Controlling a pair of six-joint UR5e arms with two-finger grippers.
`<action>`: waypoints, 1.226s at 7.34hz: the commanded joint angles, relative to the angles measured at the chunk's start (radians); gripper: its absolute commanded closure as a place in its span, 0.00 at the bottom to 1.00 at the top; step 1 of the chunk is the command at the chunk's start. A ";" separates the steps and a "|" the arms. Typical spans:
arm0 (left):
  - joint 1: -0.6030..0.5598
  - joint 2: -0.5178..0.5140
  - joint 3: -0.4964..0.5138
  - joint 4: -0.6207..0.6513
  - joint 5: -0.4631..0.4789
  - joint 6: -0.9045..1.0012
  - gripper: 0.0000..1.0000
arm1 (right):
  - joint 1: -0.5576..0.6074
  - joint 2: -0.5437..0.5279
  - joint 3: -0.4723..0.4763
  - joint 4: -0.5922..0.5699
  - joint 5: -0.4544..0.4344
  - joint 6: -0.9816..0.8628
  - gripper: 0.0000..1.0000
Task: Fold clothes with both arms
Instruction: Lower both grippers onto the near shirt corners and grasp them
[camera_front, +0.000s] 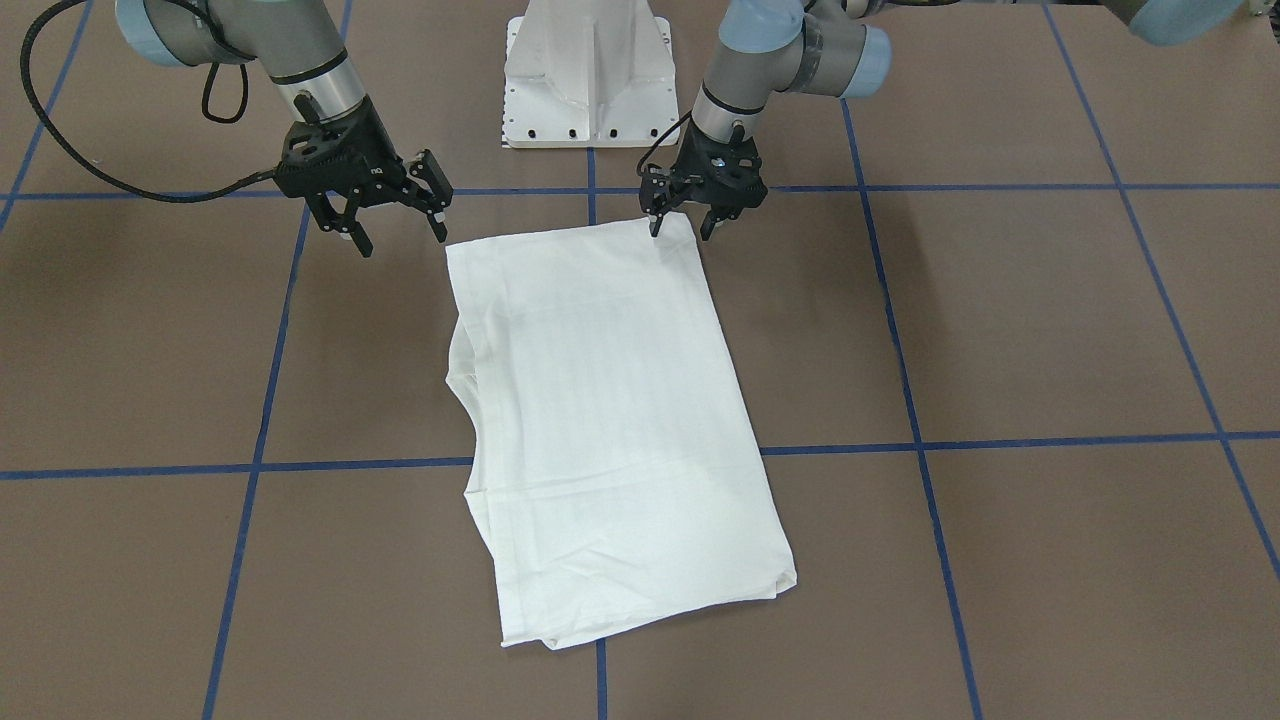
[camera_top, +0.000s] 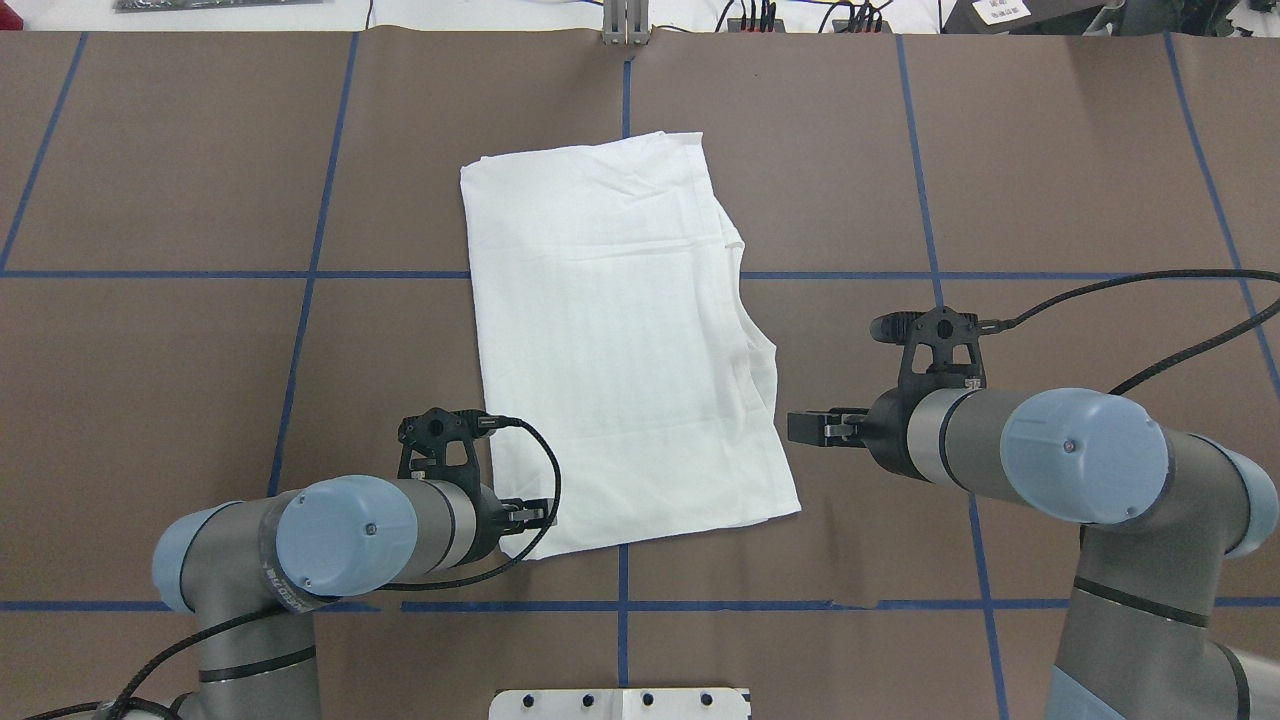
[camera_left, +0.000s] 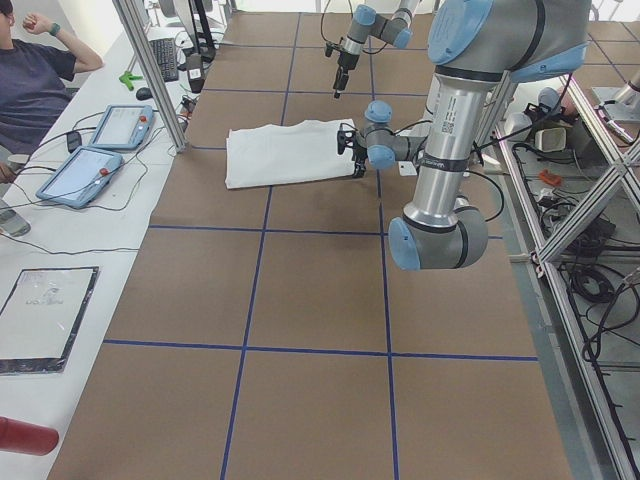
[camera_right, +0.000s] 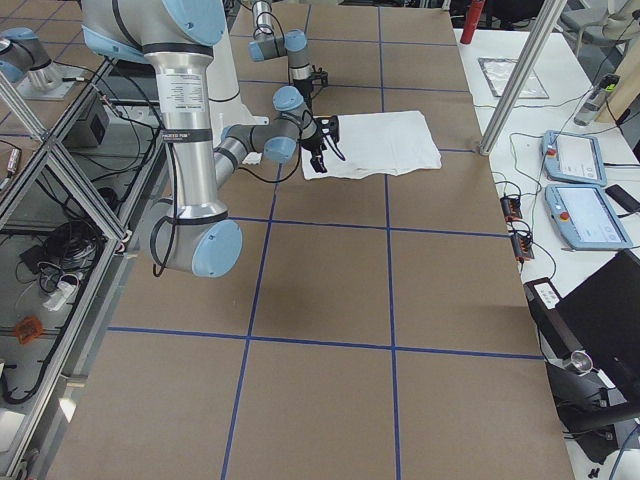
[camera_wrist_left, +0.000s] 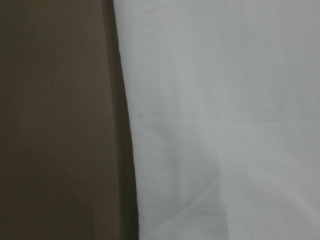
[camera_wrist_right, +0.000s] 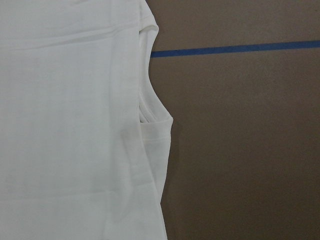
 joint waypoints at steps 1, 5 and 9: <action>0.000 -0.001 0.002 0.000 0.000 0.005 0.44 | 0.000 0.001 0.000 -0.003 0.000 0.000 0.00; 0.000 -0.002 -0.004 0.000 0.000 0.002 1.00 | 0.000 0.003 -0.013 -0.013 -0.005 0.047 0.00; -0.009 -0.001 -0.018 0.005 0.001 0.005 1.00 | -0.061 0.094 -0.017 -0.185 -0.044 0.479 0.06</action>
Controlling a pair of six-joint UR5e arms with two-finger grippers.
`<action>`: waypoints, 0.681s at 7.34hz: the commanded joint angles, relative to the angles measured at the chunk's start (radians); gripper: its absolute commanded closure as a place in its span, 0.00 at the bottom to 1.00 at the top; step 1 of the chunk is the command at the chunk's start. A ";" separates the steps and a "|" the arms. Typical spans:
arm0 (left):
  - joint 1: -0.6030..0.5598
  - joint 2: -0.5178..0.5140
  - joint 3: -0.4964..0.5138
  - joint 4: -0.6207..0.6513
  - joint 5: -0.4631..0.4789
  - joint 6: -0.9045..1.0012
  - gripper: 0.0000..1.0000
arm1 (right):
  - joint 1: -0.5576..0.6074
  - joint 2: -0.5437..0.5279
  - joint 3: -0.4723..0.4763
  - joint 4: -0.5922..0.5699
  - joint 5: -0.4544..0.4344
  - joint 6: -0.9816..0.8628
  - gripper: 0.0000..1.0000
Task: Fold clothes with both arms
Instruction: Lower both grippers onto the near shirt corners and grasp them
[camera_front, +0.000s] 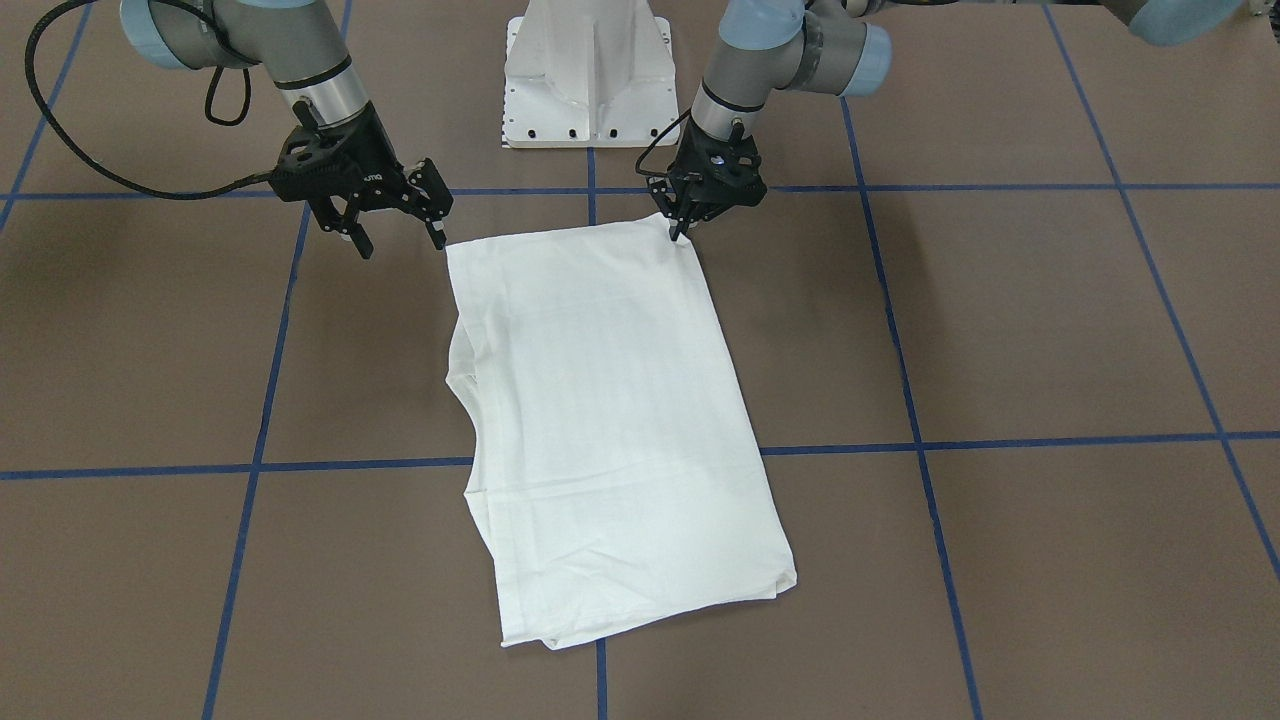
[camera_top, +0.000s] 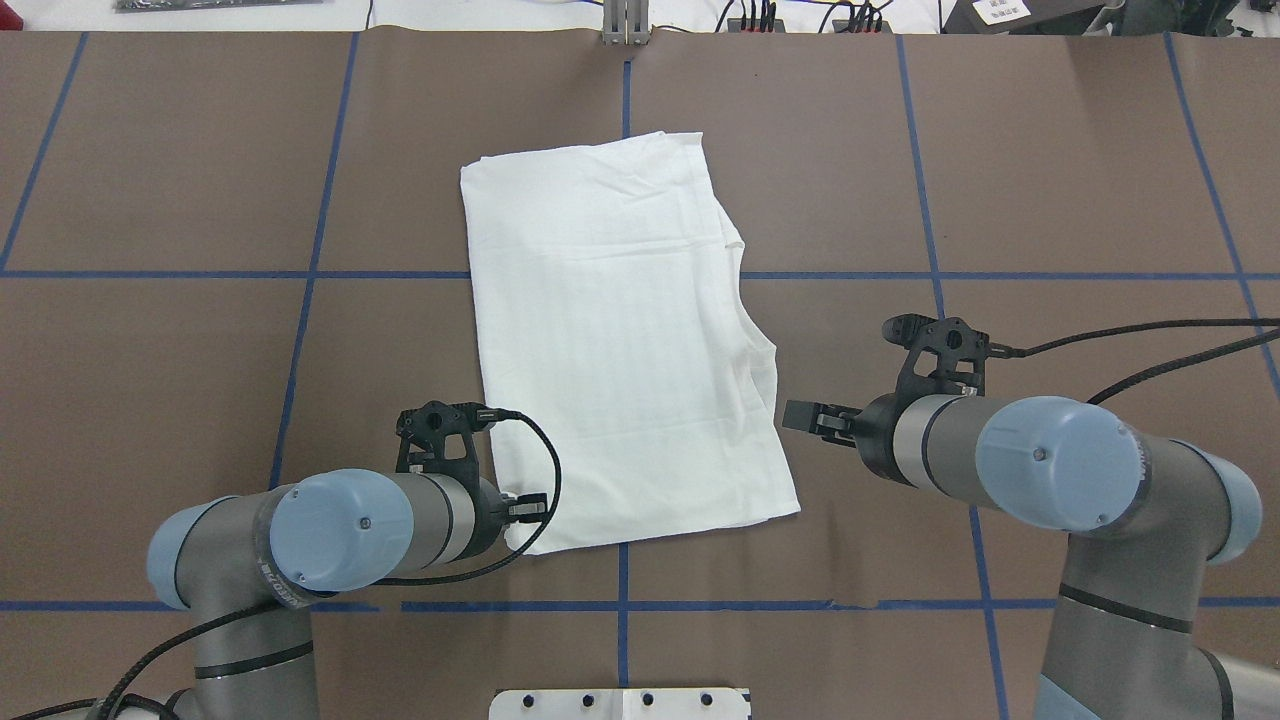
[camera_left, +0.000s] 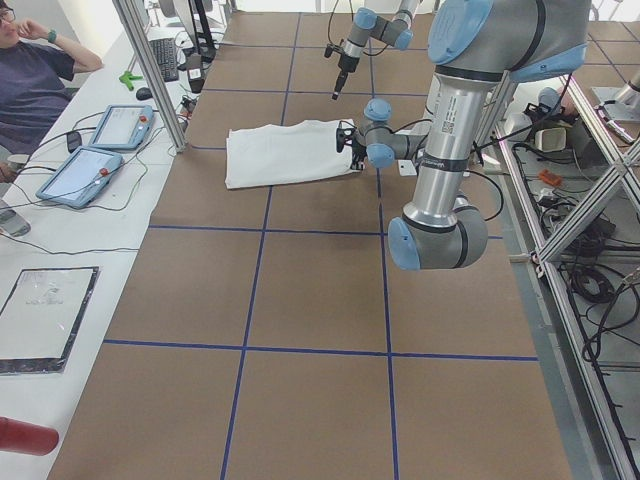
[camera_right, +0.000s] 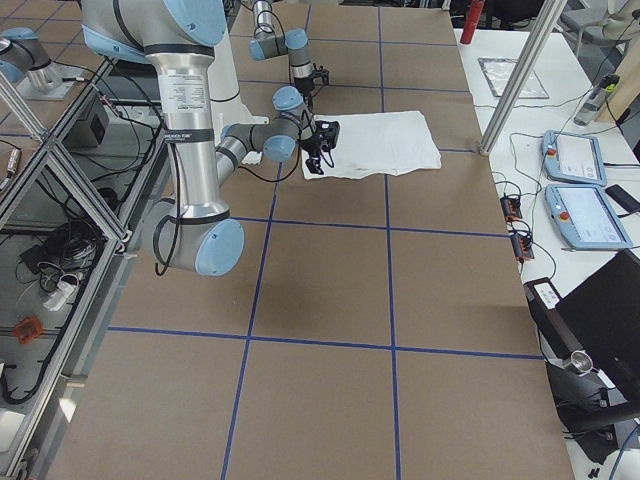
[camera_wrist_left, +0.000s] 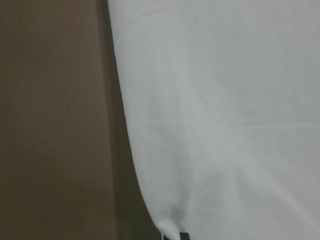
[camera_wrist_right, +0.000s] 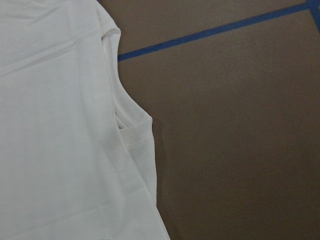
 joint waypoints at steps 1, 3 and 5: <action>0.000 0.000 -0.007 0.001 0.001 -0.001 1.00 | -0.070 0.146 -0.022 -0.209 -0.025 0.284 0.09; 0.000 0.000 -0.008 0.001 0.001 -0.001 1.00 | -0.099 0.238 -0.109 -0.287 -0.024 0.433 0.16; 0.000 0.000 -0.008 0.001 0.004 -0.004 1.00 | -0.104 0.243 -0.135 -0.289 -0.025 0.499 0.16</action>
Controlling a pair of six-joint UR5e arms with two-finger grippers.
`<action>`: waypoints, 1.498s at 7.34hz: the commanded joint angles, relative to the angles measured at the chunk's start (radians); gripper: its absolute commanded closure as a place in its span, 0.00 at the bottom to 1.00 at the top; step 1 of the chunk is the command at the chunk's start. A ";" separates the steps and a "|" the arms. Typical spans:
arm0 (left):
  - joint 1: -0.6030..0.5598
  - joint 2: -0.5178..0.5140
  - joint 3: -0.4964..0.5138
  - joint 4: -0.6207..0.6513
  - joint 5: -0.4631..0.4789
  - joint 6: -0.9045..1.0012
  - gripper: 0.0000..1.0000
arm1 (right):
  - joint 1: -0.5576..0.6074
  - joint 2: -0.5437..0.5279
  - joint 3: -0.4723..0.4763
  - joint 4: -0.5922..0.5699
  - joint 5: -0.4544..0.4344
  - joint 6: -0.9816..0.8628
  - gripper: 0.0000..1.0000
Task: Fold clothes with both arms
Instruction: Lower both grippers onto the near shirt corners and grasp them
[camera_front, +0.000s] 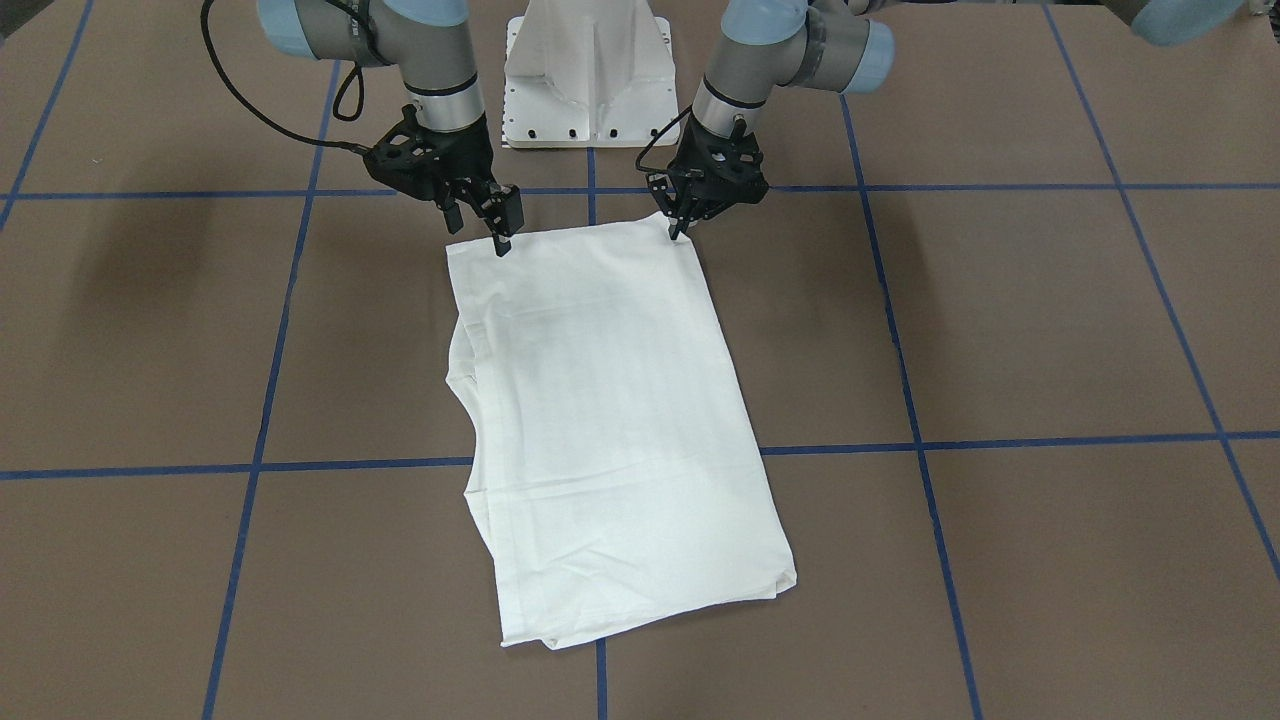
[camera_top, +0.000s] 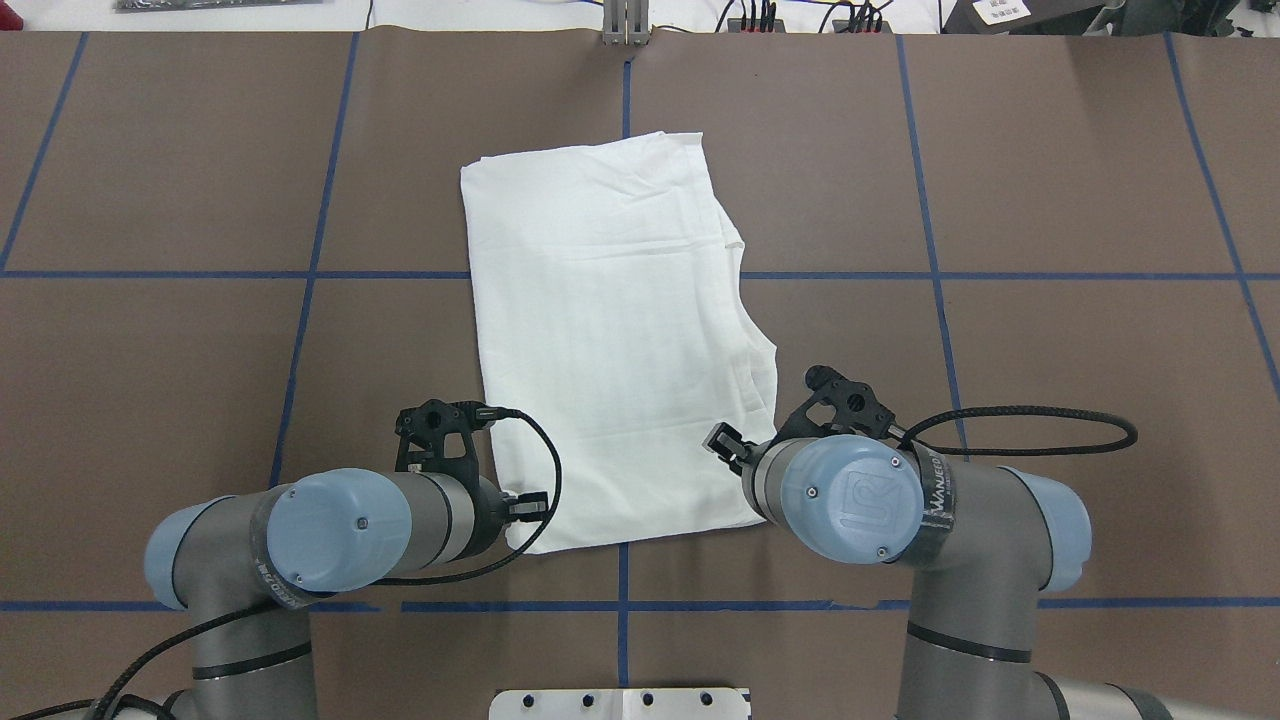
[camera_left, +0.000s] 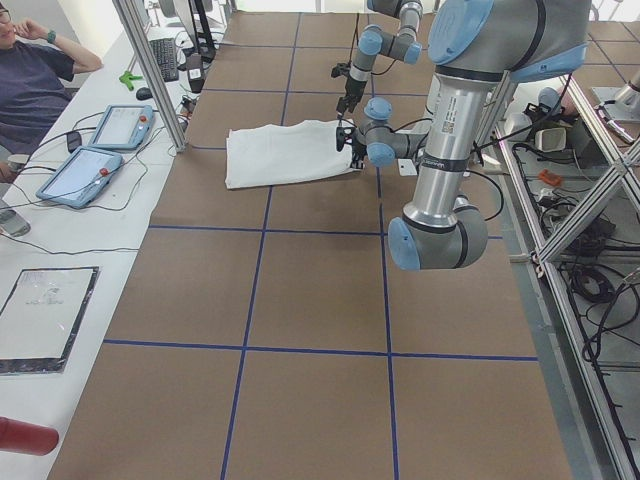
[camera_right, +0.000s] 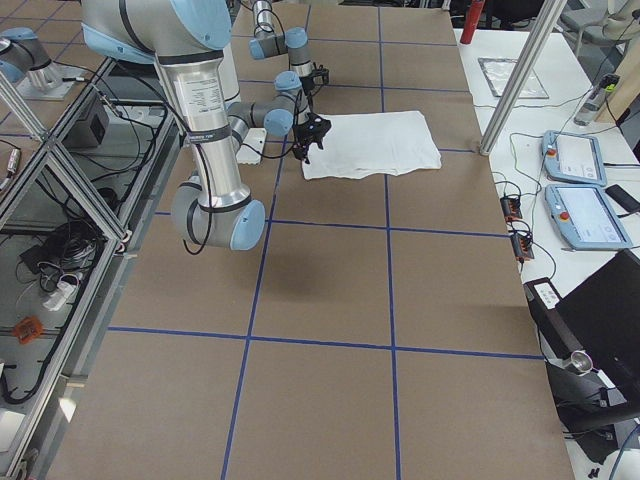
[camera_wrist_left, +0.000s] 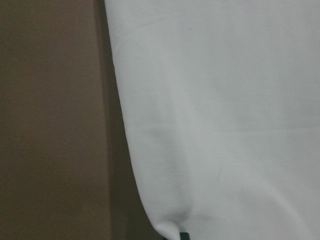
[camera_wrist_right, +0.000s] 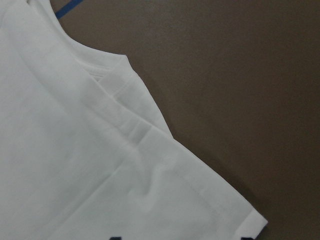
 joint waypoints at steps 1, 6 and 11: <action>0.000 0.000 -0.002 0.000 0.002 -0.002 1.00 | -0.013 0.009 -0.029 -0.010 -0.002 0.087 0.14; 0.000 0.000 -0.008 0.000 0.016 -0.002 1.00 | -0.057 0.047 -0.106 -0.010 -0.045 0.161 0.19; 0.002 0.000 -0.009 -0.002 0.016 0.001 1.00 | -0.071 0.104 -0.166 -0.010 -0.073 0.161 0.42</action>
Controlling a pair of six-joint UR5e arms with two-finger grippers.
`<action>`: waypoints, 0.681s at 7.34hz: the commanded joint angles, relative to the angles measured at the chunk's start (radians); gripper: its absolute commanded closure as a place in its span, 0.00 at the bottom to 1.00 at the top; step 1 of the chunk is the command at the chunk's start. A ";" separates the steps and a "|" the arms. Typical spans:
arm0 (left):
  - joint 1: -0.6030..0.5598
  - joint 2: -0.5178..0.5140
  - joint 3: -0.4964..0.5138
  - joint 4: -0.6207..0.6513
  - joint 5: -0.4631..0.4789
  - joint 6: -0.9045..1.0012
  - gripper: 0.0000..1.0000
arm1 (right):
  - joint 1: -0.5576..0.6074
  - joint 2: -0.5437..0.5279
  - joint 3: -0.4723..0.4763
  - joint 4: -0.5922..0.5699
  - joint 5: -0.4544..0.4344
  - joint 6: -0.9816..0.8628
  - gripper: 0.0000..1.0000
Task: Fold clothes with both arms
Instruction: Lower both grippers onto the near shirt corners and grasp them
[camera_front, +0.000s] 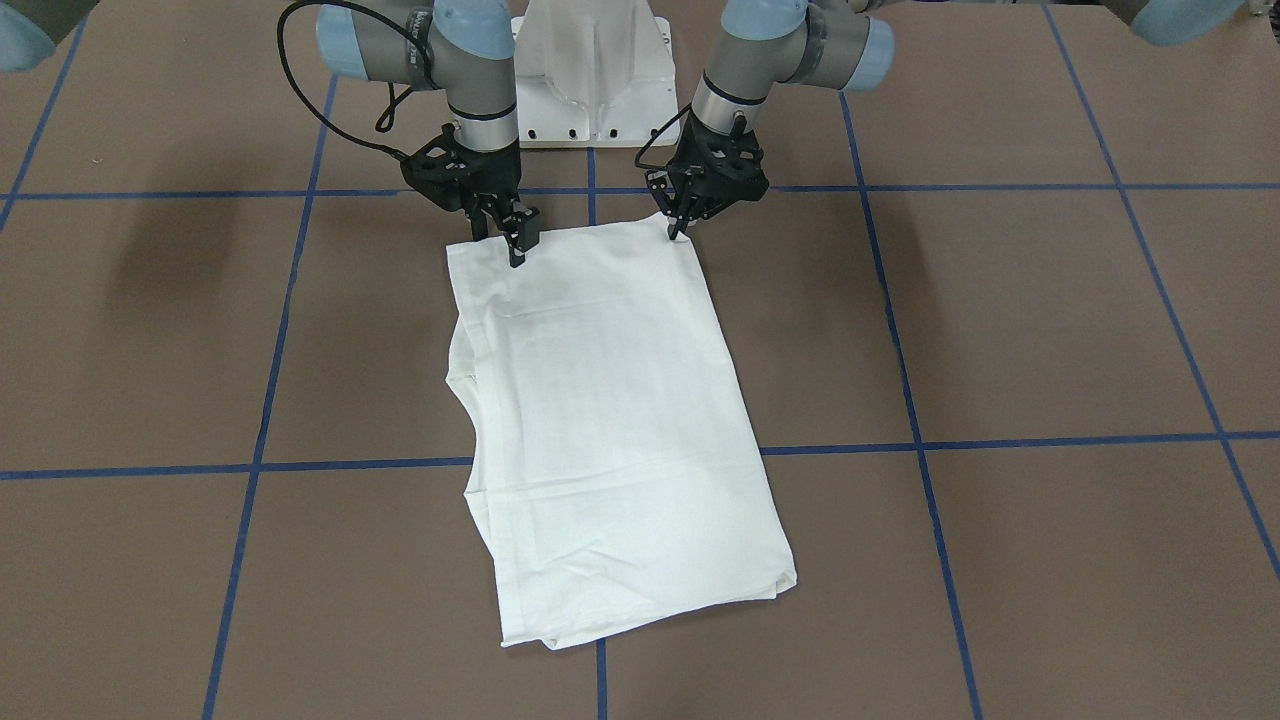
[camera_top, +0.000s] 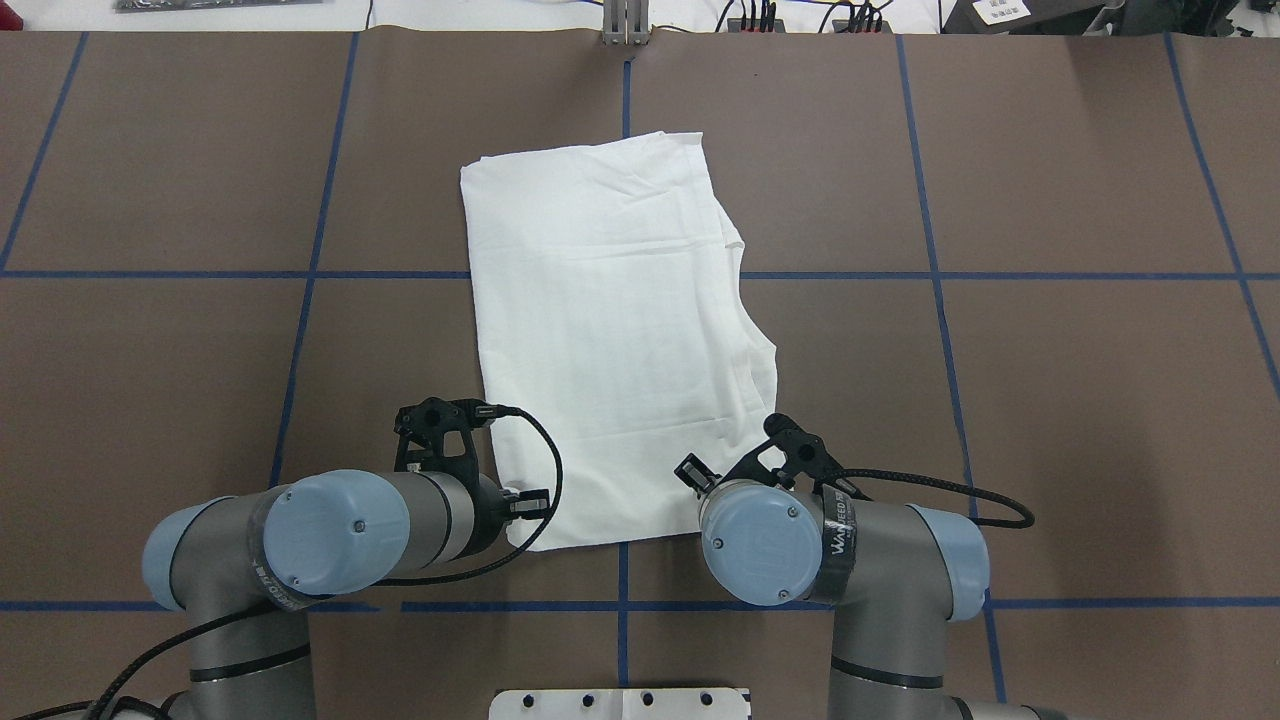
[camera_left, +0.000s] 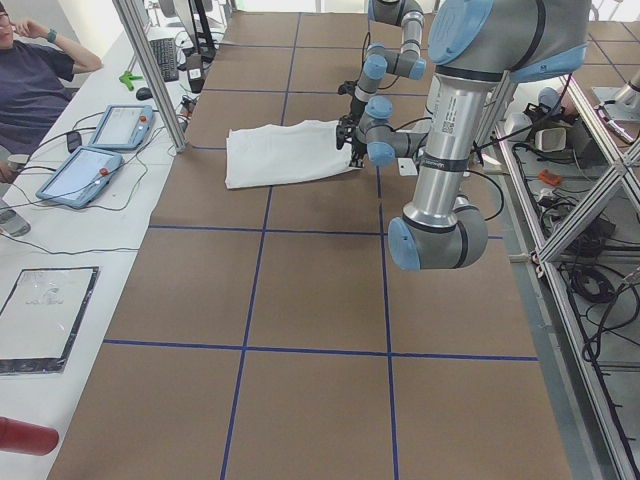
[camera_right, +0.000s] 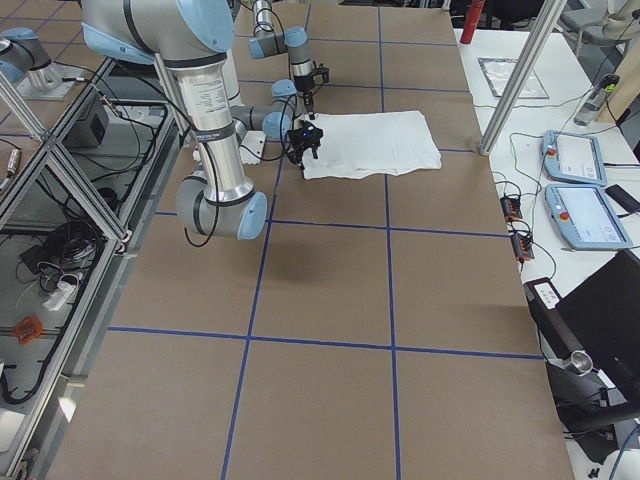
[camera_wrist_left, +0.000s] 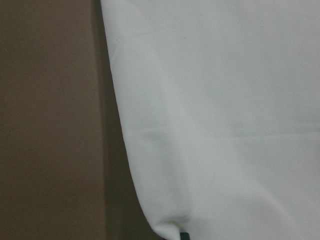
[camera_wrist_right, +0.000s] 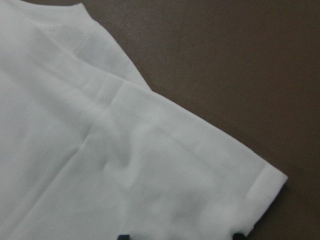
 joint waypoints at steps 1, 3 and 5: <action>0.000 0.000 -0.001 0.000 0.000 0.001 1.00 | -0.002 0.017 -0.013 0.003 -0.006 0.000 0.90; 0.000 0.000 -0.001 0.000 0.000 0.001 1.00 | 0.010 0.013 0.029 -0.005 -0.005 -0.001 1.00; 0.002 -0.002 -0.001 0.000 0.000 0.001 1.00 | 0.008 0.010 0.072 -0.072 -0.003 -0.004 1.00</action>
